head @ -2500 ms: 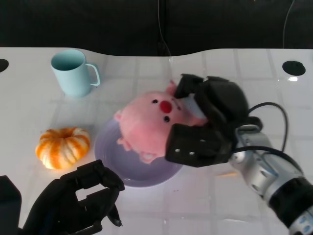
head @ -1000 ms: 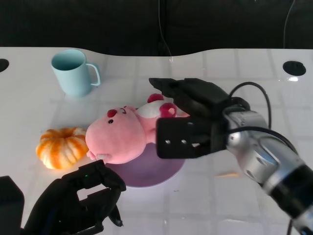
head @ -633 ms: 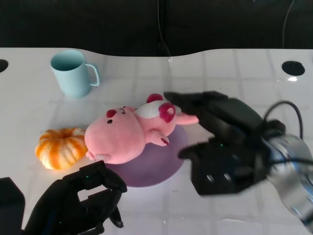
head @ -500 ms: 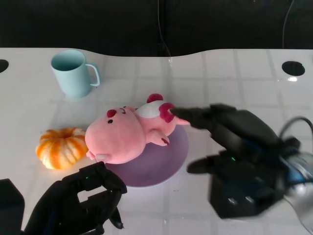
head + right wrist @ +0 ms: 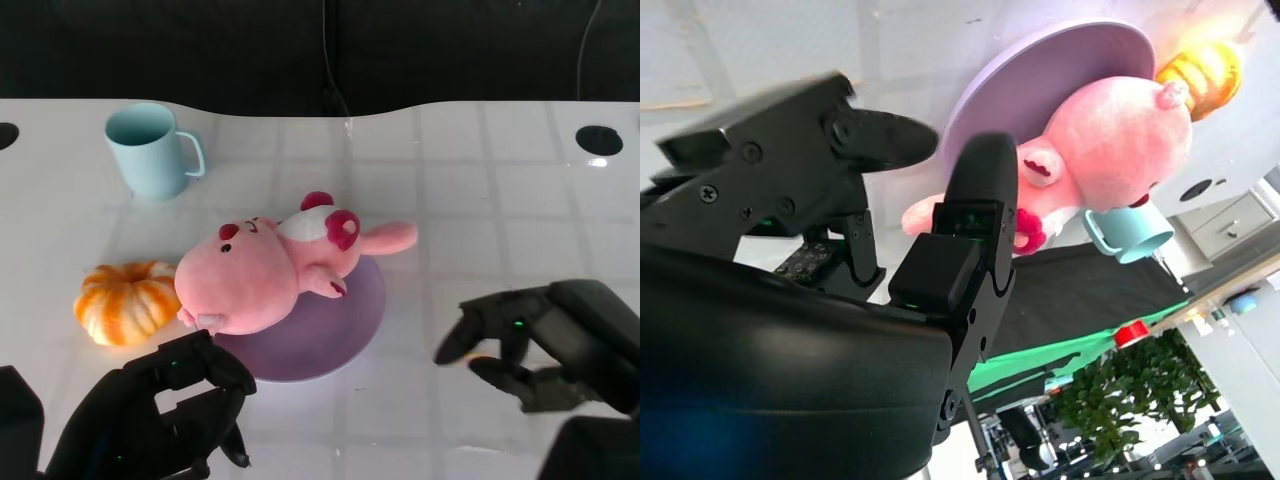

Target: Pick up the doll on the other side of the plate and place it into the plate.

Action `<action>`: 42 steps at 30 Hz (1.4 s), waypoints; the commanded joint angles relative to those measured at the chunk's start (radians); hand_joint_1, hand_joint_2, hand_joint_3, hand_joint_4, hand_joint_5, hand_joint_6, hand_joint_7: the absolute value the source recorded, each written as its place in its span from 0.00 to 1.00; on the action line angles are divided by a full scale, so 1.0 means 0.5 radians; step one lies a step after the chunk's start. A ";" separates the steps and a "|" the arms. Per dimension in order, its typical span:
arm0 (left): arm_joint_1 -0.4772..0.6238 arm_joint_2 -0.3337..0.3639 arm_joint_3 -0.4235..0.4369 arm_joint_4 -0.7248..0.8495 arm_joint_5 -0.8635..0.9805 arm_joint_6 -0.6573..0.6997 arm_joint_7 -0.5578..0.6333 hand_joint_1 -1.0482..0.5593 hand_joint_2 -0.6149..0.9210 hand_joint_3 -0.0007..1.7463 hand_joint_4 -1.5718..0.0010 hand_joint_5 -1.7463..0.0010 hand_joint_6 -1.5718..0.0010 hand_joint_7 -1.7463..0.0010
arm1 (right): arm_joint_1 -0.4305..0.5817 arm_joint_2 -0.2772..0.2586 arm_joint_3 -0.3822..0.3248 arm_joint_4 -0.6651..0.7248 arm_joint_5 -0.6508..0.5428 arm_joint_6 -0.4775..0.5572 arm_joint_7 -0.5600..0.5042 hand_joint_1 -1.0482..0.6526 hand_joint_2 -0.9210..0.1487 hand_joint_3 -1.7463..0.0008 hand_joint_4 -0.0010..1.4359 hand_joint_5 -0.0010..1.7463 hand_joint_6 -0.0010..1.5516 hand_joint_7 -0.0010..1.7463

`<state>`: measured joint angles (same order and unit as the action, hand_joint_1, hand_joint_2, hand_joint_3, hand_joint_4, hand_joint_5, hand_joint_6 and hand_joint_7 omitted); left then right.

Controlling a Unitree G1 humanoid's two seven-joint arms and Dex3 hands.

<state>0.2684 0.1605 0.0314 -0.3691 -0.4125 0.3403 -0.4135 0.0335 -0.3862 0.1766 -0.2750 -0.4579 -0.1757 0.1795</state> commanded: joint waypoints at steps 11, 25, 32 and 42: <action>-0.022 0.043 0.027 -0.006 0.003 0.001 0.007 0.38 0.90 0.41 0.59 0.00 0.58 0.22 | 0.331 0.085 -0.017 -0.404 0.124 0.348 0.186 0.67 0.60 0.18 0.65 0.97 0.58 0.76; -0.026 0.037 0.027 0.006 -0.010 0.007 -0.003 0.39 0.89 0.41 0.59 0.00 0.58 0.22 | 0.330 0.154 -0.067 -0.051 0.236 0.023 0.006 0.69 0.60 0.17 0.64 1.00 0.51 0.85; -0.023 0.043 0.027 -0.001 0.000 -0.003 -0.004 0.39 0.89 0.43 0.59 0.00 0.58 0.22 | 0.313 0.159 -0.067 -0.007 0.262 -0.002 0.011 0.69 0.61 0.16 0.62 1.00 0.52 0.84; -0.027 0.050 0.032 0.012 0.010 -0.014 -0.006 0.39 0.89 0.43 0.59 0.00 0.58 0.22 | 0.295 0.157 -0.072 0.024 0.270 -0.033 0.020 0.69 0.62 0.15 0.63 1.00 0.53 0.81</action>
<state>0.2538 0.1674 0.0402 -0.3637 -0.4083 0.3402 -0.4139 0.1853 -0.3041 0.1512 -0.2566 -0.3390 -0.1938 0.1886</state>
